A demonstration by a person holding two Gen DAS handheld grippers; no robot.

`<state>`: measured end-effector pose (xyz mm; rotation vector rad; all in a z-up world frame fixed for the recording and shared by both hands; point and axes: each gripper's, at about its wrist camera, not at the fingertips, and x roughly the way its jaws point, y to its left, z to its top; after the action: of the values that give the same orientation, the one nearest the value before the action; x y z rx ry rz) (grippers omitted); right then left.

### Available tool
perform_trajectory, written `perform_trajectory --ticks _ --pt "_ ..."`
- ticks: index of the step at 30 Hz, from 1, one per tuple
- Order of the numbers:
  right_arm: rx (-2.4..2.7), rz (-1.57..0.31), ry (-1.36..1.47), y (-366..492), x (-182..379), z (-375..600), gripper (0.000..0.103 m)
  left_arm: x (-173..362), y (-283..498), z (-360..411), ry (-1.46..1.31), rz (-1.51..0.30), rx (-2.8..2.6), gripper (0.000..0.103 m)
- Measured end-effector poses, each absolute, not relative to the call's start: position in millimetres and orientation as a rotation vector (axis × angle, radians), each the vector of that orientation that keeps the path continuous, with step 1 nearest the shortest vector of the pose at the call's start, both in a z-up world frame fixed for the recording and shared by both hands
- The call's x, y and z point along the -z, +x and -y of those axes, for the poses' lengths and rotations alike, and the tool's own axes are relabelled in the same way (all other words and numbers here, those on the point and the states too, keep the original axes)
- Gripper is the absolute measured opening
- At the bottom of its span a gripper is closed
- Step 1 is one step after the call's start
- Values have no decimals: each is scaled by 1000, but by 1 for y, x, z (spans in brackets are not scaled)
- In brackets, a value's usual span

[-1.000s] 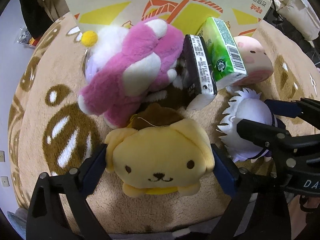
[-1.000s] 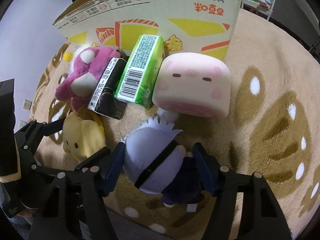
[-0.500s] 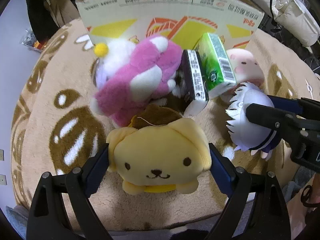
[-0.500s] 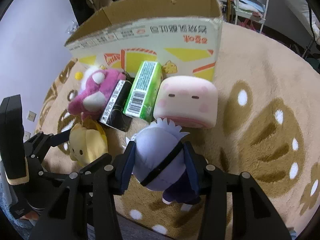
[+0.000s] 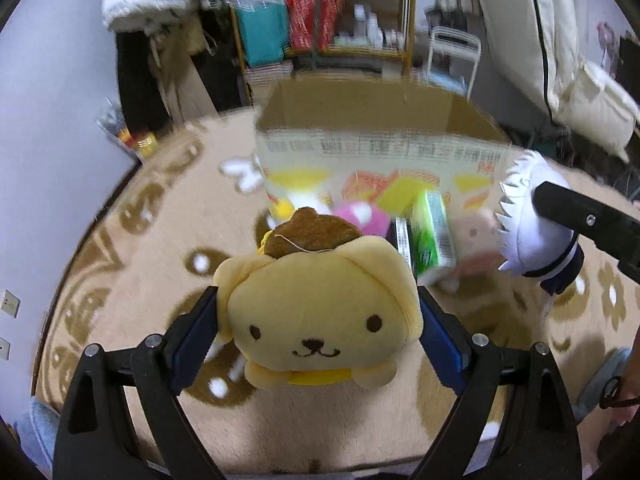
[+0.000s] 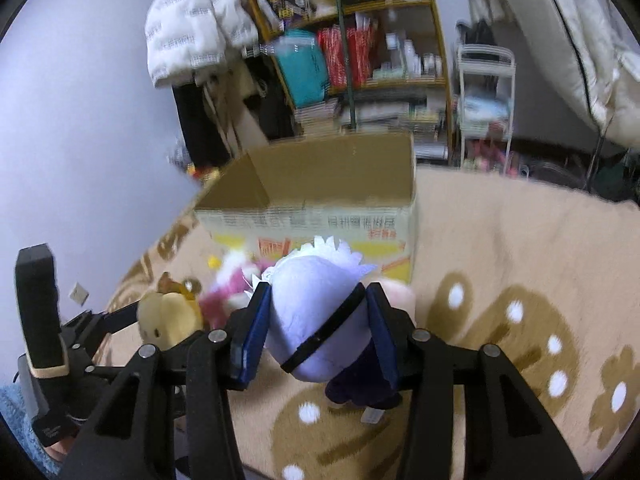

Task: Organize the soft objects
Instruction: 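Lift the yellow dog plush with the left gripper while the right gripper carries the doll over the box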

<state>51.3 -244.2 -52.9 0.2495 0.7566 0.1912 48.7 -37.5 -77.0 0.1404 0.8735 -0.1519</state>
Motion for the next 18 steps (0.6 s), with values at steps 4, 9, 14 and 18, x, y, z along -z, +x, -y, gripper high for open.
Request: perform_trajectory --ticks 4,9,14,18 --pt "-178 -660 243 47 37 243 50 53 39 33 126 -744 131 91" --pt "-177 -580 243 48 19 244 50 28 31 30 124 -604 105 91" --pt "-170 -507 244 51 -4 251 50 7 31 31 134 -511 96 91" --pt "-157 -454 232 57 -23 258 51 -7 40 35 140 -461 99 91"
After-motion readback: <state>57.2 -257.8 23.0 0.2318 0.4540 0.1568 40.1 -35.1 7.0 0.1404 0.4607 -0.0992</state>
